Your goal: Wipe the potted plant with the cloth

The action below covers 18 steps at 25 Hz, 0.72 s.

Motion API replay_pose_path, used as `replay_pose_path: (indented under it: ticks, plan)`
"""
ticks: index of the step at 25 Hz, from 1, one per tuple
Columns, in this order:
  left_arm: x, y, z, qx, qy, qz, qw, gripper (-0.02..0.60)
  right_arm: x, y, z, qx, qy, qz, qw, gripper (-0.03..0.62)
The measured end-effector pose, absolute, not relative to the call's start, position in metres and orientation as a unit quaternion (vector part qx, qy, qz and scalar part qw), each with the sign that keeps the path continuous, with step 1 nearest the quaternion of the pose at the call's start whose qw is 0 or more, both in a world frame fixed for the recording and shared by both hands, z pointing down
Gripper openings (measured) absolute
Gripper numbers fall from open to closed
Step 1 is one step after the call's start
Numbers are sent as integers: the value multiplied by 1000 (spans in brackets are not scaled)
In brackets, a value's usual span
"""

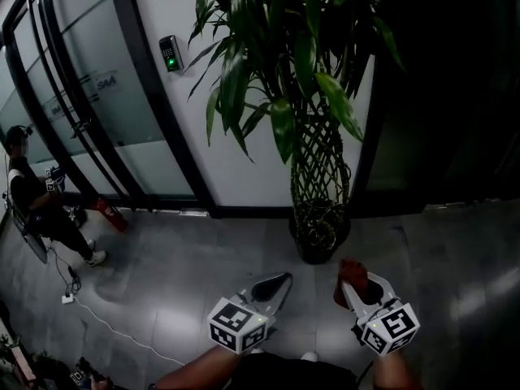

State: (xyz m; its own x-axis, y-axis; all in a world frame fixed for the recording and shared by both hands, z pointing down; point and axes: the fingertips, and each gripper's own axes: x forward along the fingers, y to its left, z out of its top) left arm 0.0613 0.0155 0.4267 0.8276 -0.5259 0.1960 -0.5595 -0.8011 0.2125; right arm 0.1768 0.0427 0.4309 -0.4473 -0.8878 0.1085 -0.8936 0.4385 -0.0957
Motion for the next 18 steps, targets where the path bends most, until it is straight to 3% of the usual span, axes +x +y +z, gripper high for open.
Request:
replay_pose_path:
  ticks: [18]
  plan:
    - [-32, 3, 409, 955, -268, 39, 124, 18, 111, 90, 438, 594, -795, 114, 44, 66]
